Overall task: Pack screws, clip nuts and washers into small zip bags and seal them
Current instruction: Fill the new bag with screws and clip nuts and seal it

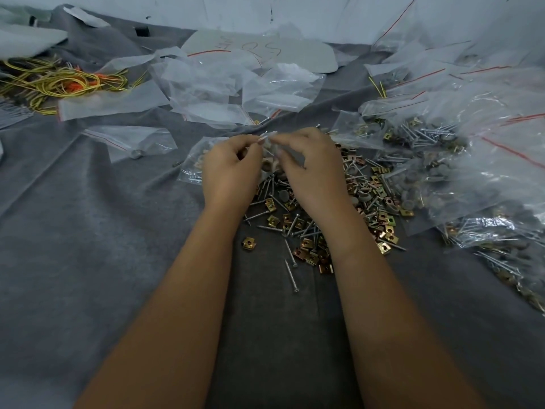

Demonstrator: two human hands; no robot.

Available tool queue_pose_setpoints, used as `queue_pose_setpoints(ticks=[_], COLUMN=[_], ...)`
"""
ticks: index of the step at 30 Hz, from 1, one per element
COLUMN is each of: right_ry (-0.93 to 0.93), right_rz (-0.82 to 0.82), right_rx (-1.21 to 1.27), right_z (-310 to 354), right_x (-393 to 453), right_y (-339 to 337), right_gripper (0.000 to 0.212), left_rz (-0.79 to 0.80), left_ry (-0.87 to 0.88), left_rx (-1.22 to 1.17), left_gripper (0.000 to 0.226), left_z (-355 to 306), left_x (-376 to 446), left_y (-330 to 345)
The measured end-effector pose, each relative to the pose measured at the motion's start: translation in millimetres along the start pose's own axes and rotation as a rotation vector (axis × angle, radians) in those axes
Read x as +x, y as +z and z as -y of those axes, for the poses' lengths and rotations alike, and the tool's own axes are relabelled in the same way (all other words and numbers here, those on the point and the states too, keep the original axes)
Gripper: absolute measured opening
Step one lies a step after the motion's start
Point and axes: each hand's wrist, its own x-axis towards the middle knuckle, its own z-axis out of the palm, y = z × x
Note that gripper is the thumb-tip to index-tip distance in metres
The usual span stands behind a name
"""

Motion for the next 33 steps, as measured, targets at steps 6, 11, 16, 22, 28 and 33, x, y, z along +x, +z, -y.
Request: queue_pose_setpoints(ticks=[6, 11, 16, 22, 28, 33], right_ry=[0.049, -0.066, -0.067, -0.041, 0.083, 0.025], right_rz=[0.037, 0.192, 0.156, 0.132, -0.131, -0.150], right_rx=[-0.128, -0.427, -0.454, -0.363, -0.023, 0.073], right_z=[-4.2, -4.1, -0.3, 0.0, 1.6, 5.5], right_x=[-1.9, -5.5, -6.3, -7.3, -4.3, -5.8], right_y=[-1.4, 3.7, 5.9, 2.4, -3.0, 0.8], right_gripper=[0.029, 0.027, 0.025, 0.012, 0.005, 0.006], left_rz=[-0.093, -0.093, -0.078, -0.053, -0.053, -0.013], left_ry=[-0.013, -0.010, -0.013, -0.008, -0.016, -0.001], left_rx=[-0.041, -0.065, -0.073, -0.040, -0.021, -0.019], left_gripper=[0.027, 0.025, 0.026, 0.027, 0.026, 0.022], left_z=[-0.6, -0.3, -0.2, 0.7, -2.2, -1.9], left_x=[2.0, 2.3, 2.2, 2.1, 0.1, -2.1], left_y=[-0.4, -0.7, -0.3, 0.9, 0.7, 0.4])
